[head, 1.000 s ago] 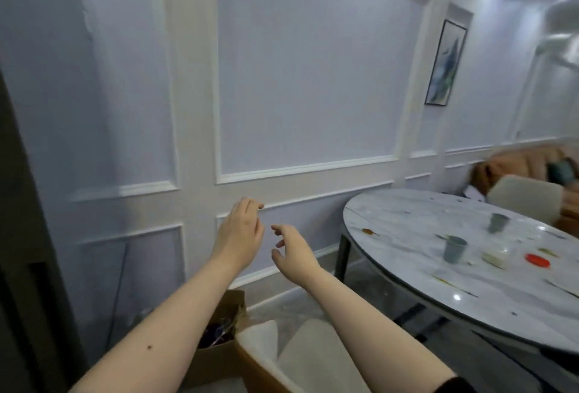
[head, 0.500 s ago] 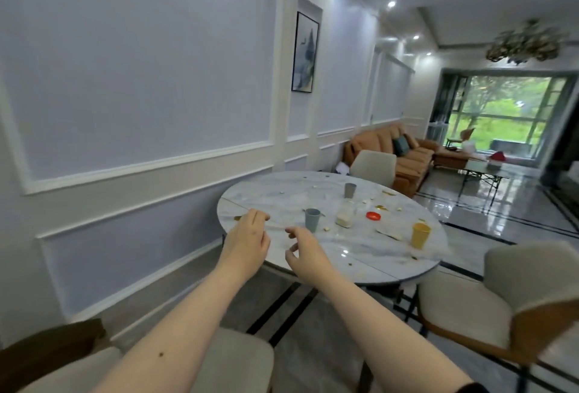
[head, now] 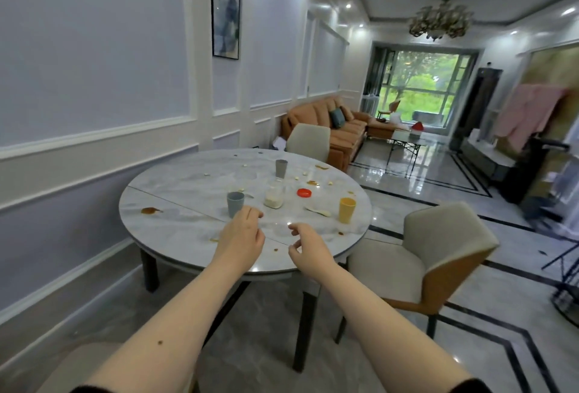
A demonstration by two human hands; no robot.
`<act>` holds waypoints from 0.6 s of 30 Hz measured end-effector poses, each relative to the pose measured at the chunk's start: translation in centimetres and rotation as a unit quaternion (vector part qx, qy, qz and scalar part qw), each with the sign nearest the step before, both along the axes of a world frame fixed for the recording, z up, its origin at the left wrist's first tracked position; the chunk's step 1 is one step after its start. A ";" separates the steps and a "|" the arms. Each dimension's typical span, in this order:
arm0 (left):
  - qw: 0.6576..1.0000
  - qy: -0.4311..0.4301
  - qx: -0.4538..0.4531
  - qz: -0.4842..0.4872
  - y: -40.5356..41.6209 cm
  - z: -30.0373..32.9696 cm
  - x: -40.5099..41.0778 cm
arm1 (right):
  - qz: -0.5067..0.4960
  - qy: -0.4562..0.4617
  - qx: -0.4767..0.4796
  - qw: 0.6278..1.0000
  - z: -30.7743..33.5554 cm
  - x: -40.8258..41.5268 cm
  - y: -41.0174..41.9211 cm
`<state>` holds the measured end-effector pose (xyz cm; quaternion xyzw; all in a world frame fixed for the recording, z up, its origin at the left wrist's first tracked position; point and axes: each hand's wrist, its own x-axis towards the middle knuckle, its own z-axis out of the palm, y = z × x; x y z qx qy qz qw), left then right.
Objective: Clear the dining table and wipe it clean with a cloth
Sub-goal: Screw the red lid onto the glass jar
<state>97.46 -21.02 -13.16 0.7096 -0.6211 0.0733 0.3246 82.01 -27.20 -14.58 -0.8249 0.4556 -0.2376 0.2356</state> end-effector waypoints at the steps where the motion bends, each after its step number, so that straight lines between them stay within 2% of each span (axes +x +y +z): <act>1: 1.000 0.000 0.003 -0.004 -1.2 -0.4 -0.1 | -0.004 0.000 0.004 1.000 -0.3 -0.1 -1.1; 9: 0.999 0.005 0.037 -0.026 -14.2 -3.7 2.5 | -0.030 0.016 0.028 0.999 -2.6 2.8 -13.0; 18: 0.993 0.063 0.103 -0.006 -27.4 -5.6 6.7 | -0.055 0.039 0.034 0.997 -3.4 5.9 -25.8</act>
